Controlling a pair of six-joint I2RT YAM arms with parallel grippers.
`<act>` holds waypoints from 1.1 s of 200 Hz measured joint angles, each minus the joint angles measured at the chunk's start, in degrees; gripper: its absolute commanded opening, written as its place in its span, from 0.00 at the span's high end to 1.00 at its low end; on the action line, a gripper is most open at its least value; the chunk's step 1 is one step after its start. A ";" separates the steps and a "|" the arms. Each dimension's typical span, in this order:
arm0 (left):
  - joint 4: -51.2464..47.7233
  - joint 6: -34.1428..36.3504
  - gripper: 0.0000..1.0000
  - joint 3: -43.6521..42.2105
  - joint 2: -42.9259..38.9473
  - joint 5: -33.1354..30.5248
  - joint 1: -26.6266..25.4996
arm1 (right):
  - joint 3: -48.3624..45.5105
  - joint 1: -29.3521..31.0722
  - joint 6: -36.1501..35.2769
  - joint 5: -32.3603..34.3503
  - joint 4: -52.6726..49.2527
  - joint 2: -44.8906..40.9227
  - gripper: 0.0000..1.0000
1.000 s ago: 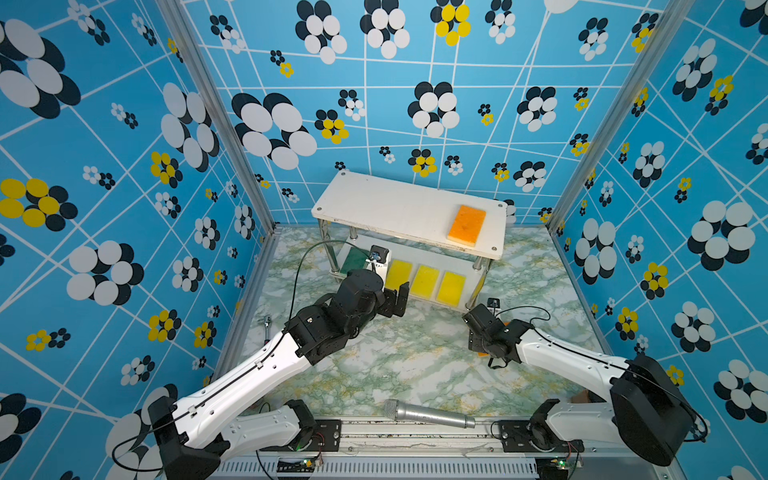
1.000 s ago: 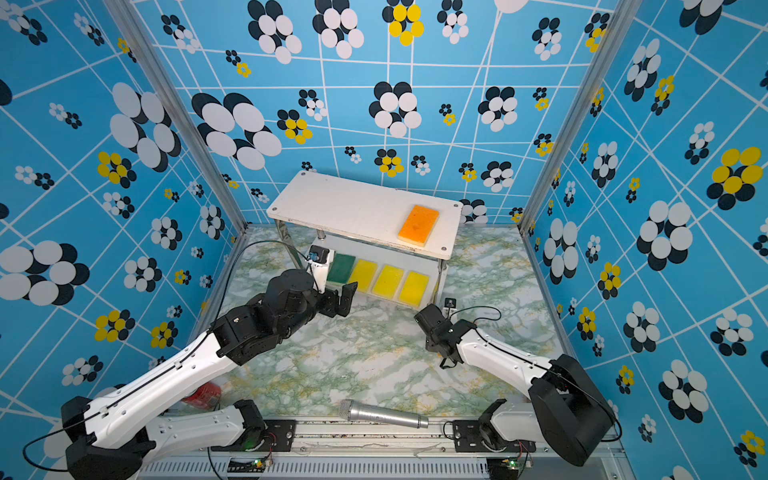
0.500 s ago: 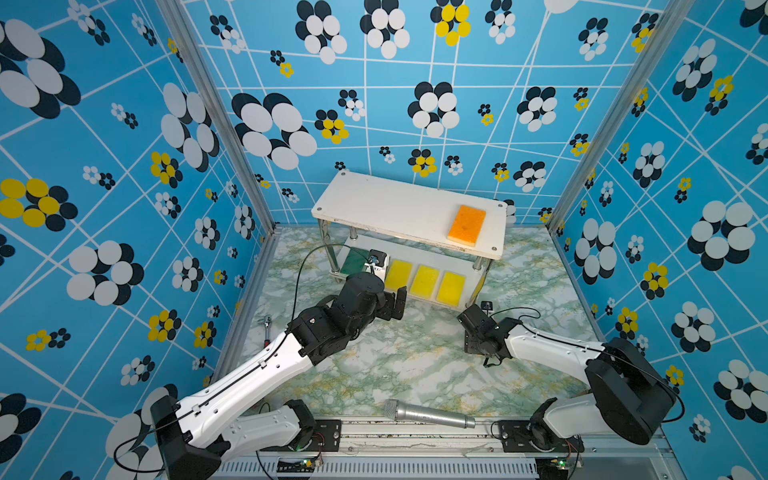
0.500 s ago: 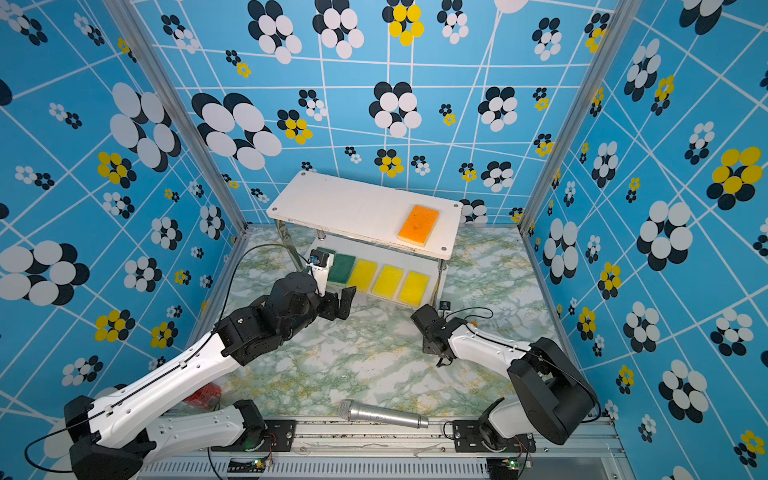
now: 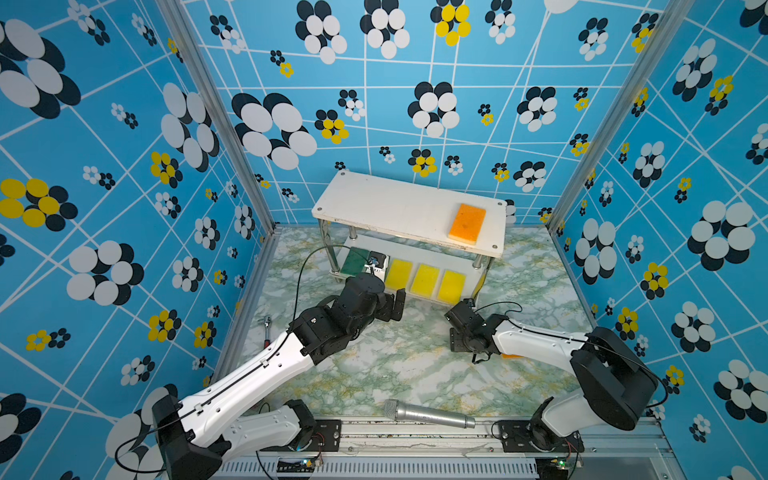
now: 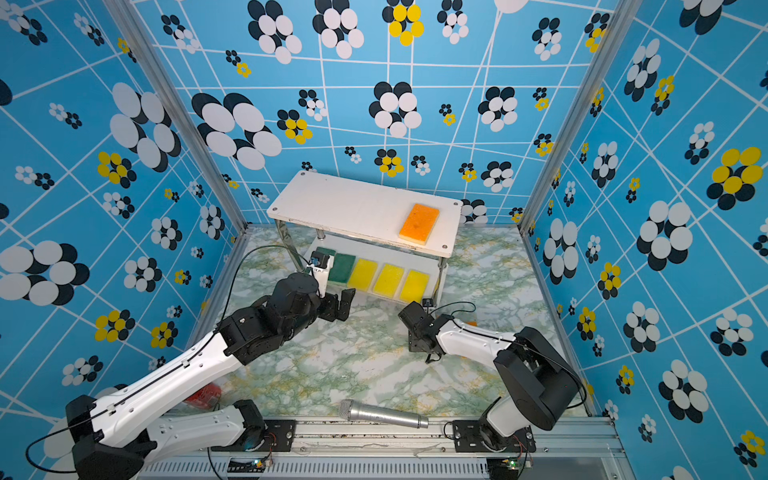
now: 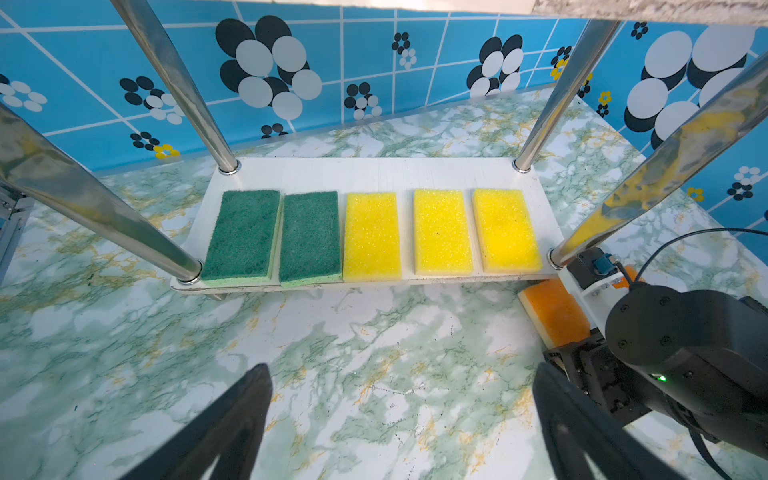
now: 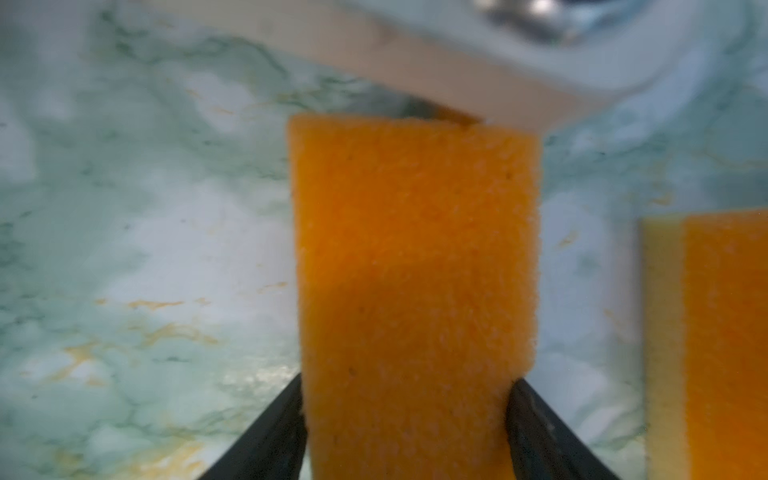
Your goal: Place and organize the cleaning sponges onto the shelf
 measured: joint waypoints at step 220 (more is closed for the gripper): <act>-1.90 -13.09 0.01 -17.68 -2.69 5.77 -4.39 | -2.67 1.86 -4.26 -1.64 -0.24 -11.21 0.10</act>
